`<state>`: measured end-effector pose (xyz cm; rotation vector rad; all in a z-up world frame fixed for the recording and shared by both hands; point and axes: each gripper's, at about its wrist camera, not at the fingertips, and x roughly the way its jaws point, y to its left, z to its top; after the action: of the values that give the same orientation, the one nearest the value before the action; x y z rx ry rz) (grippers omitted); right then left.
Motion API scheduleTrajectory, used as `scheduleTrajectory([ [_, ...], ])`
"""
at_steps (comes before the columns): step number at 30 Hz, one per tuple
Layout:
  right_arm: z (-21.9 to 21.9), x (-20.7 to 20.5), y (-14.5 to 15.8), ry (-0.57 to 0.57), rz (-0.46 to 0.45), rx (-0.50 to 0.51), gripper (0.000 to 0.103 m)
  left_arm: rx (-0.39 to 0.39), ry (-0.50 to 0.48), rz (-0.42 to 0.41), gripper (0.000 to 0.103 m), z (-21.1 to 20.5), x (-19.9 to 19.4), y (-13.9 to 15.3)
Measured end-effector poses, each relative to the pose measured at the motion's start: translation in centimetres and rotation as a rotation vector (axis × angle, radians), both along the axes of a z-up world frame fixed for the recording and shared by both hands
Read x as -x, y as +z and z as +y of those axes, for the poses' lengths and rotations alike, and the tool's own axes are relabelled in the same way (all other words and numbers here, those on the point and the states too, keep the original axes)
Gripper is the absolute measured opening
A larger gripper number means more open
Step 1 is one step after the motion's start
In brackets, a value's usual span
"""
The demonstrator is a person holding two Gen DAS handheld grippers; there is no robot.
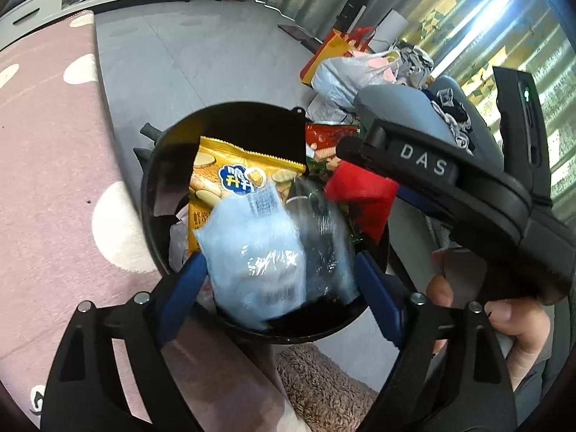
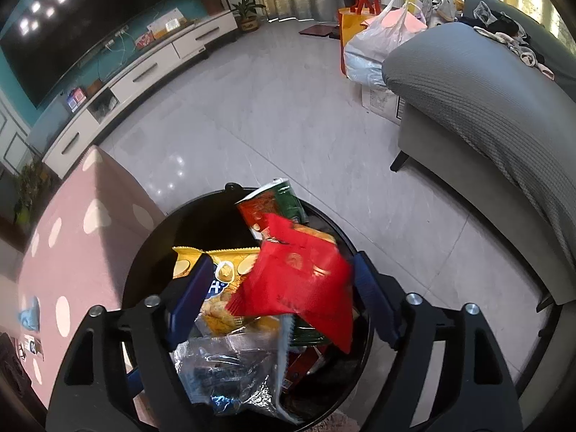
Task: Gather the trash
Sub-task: 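Open both tools to drop the wrapper and red bag into the bin, then move both tools back over the rug toward the box and cloth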
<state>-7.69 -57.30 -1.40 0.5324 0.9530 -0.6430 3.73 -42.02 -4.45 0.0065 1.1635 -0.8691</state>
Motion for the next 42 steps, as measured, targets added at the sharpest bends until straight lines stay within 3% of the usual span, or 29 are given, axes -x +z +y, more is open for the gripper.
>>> scheduleTrajectory([
  [10, 0.7, 0.1, 1.3, 0.014, -0.038, 0.018, 0.083, 0.02, 0.051, -0.018, 0.097, 1.8, -0.5, 1.2],
  [21, 1.9, 0.1, 2.5, 0.028, -0.068, 0.053, 0.09, 0.062, 0.155, -0.059, 0.1, 5.0, -1.6, 3.1],
  [24, 2.0, 0.1, 2.7, 0.03, -0.084, 0.051, 0.097, 0.078, 0.208, -0.058, 0.1, 6.4, -2.0, 3.3],
  [30, 2.8, -0.1, 3.2, 0.044, -0.101, 0.075, 0.1, 0.093, 0.296, -0.075, 0.1, 9.1, -3.0, 4.0],
  [42, 6.2, -1.9, 3.7, 0.142, -0.089, 0.132, 0.1, 0.047, 0.487, -0.138, 0.1, 15.9, -5.2, 4.9],
])
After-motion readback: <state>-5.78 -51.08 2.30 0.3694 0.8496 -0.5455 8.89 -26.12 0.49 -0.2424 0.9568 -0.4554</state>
